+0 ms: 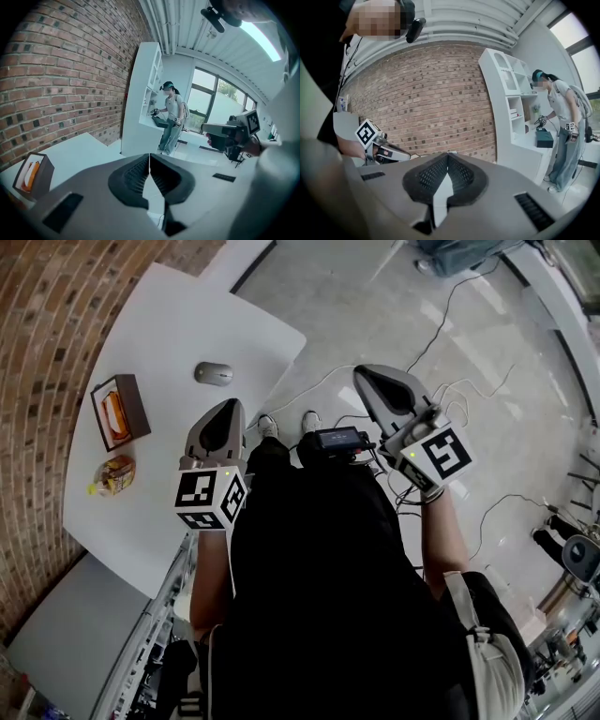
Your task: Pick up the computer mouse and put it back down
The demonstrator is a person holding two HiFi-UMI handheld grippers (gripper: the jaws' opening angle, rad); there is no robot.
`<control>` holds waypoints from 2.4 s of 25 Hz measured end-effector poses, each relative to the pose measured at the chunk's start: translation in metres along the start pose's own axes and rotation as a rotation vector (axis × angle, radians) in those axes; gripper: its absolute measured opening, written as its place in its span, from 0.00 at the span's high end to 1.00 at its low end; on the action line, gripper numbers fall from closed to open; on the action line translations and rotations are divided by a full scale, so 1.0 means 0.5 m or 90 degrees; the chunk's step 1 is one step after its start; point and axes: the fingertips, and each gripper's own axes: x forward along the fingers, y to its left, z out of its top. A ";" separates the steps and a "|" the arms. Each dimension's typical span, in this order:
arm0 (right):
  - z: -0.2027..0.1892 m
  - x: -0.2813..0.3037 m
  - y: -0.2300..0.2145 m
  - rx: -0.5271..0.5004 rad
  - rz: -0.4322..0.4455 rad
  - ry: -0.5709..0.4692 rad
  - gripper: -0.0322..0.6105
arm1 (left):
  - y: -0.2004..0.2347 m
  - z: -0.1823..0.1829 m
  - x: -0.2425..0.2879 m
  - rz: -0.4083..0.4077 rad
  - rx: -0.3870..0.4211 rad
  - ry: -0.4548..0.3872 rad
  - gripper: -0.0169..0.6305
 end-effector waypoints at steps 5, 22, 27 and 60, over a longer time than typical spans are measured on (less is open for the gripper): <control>0.004 0.014 0.017 0.019 -0.030 -0.009 0.93 | 0.035 -0.012 0.002 -0.021 0.033 0.026 0.95; 0.009 0.014 0.041 0.068 -0.129 -0.005 0.92 | 0.124 -0.058 0.039 -0.113 0.227 0.125 0.88; 0.011 0.025 0.053 0.072 -0.146 0.001 0.92 | 0.145 -0.093 0.057 -0.159 0.323 0.154 0.85; -0.017 -0.019 0.116 0.118 -0.297 0.066 0.92 | 0.289 -0.278 0.161 -0.373 0.705 0.343 0.57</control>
